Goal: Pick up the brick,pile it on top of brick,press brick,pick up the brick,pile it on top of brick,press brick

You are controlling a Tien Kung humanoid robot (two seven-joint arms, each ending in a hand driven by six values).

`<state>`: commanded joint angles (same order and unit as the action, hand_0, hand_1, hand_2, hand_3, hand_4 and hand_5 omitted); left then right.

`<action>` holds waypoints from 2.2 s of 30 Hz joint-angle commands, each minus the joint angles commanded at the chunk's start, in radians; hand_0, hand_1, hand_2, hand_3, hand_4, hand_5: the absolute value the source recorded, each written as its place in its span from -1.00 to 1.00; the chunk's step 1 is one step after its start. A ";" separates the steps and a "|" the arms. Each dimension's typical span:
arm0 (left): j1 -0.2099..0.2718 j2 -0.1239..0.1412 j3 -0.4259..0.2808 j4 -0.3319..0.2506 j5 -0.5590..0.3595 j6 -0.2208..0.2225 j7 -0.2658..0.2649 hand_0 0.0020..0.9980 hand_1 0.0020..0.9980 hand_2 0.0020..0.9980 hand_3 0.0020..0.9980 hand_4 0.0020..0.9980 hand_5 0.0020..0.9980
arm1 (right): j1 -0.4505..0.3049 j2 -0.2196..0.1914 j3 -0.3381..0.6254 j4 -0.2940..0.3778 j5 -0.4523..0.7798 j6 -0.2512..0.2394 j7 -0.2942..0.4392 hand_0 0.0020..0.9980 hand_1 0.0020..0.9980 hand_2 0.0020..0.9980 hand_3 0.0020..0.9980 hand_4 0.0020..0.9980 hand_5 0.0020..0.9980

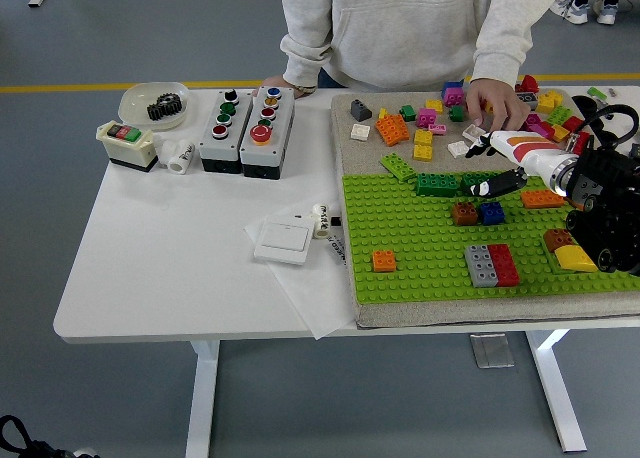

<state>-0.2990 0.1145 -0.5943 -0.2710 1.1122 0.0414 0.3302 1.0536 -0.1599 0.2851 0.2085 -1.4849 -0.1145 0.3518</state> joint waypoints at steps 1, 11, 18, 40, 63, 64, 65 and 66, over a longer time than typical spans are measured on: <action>-0.001 0.000 -0.001 0.000 0.002 -0.001 0.000 0.54 0.51 0.53 0.19 0.34 0.19 | -0.004 -0.001 0.003 0.000 -0.001 -0.001 0.000 0.51 0.48 0.50 0.30 0.60 -0.01; -0.001 -0.003 -0.014 -0.001 0.028 -0.009 0.001 0.56 0.52 0.53 0.19 0.33 0.19 | -0.026 -0.007 0.021 0.000 -0.003 -0.005 -0.006 0.53 0.48 0.51 0.27 0.50 0.16; 0.001 -0.004 -0.021 -0.002 0.041 -0.017 0.000 0.57 0.53 0.53 0.19 0.33 0.18 | -0.035 -0.012 0.022 0.000 0.018 0.006 -0.010 0.54 0.50 0.53 0.29 0.50 0.17; 0.018 -0.005 -0.017 0.001 0.023 -0.014 -0.004 0.58 0.53 0.54 0.19 0.33 0.18 | -0.027 -0.025 -0.072 0.017 0.121 -0.056 0.032 0.46 0.44 0.48 0.28 0.56 0.14; 0.015 -0.007 -0.013 0.001 0.007 -0.013 -0.006 0.57 0.53 0.53 0.19 0.33 0.19 | -0.033 -0.030 -0.044 0.012 0.082 -0.043 0.021 0.55 0.51 0.54 0.38 0.61 0.07; 0.014 -0.007 -0.013 0.001 0.007 -0.013 -0.006 0.57 0.53 0.53 0.19 0.33 0.19 | -0.034 -0.030 -0.040 0.011 0.080 -0.044 0.019 0.55 0.51 0.54 0.38 0.61 0.07; 0.013 -0.007 -0.013 0.001 0.007 -0.013 -0.006 0.57 0.53 0.53 0.19 0.33 0.19 | -0.034 -0.030 -0.038 0.011 0.079 -0.044 0.018 0.55 0.51 0.54 0.38 0.61 0.07; 0.011 -0.007 -0.013 0.001 0.007 -0.013 -0.007 0.57 0.53 0.53 0.19 0.33 0.19 | -0.034 -0.030 -0.035 0.011 0.076 -0.043 0.017 0.55 0.51 0.54 0.38 0.61 0.07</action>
<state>-0.2876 0.1074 -0.6078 -0.2699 1.1197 0.0287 0.3236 1.0196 -0.1895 0.2499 0.2197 -1.4089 -0.1570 0.3684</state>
